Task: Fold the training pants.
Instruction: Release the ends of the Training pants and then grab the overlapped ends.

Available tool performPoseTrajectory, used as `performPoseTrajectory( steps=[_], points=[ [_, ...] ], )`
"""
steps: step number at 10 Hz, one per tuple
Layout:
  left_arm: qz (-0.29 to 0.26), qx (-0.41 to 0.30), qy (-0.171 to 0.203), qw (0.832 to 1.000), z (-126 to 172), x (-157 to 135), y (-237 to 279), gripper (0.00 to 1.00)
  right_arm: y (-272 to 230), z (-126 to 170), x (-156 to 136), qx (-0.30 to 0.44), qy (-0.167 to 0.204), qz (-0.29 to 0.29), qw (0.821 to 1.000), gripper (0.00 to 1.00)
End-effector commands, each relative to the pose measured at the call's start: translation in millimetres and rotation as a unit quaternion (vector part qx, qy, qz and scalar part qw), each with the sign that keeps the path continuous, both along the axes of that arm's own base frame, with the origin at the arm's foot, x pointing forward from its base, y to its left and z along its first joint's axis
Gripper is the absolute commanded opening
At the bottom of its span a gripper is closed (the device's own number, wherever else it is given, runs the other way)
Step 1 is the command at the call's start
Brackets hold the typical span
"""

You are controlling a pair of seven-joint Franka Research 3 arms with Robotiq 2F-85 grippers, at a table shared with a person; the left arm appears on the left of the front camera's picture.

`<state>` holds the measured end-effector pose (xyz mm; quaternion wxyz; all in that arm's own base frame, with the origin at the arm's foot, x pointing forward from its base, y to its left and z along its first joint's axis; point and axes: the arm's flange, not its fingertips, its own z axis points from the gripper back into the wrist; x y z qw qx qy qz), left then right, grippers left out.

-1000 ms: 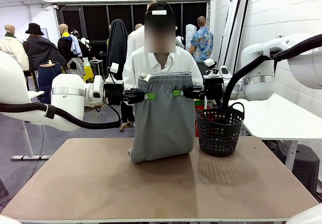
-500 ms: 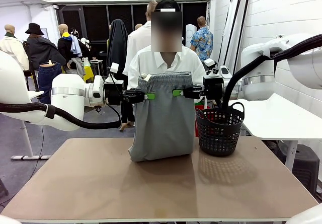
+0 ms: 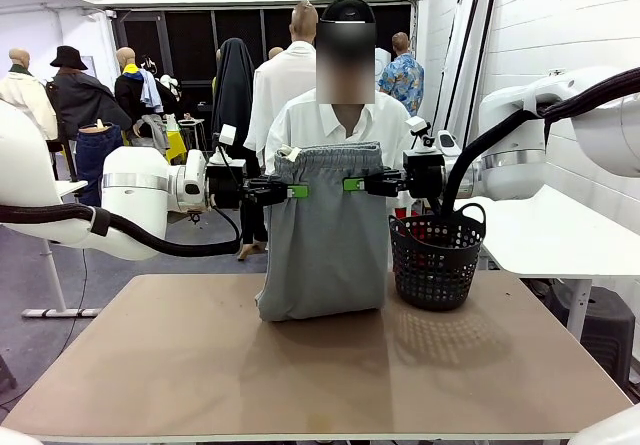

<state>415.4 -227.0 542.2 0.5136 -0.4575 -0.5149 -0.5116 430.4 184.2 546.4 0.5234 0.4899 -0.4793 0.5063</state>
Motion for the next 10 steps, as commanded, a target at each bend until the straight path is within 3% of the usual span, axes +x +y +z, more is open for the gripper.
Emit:
performPoseTrajectory(
  steps=[1,10],
  points=[
    [0.005,-0.006,0.0,1.0,2.8,-2.4,0.1,0.0,-0.2,1.2,-2.9,0.004,0.0,0.007,1.0,0.0],
    [0.005,-0.006,0.0,1.0,2.8,-2.4,0.1,0.0,-0.2,1.2,-2.9,0.004,0.0,0.007,1.0,0.0]
  ],
)
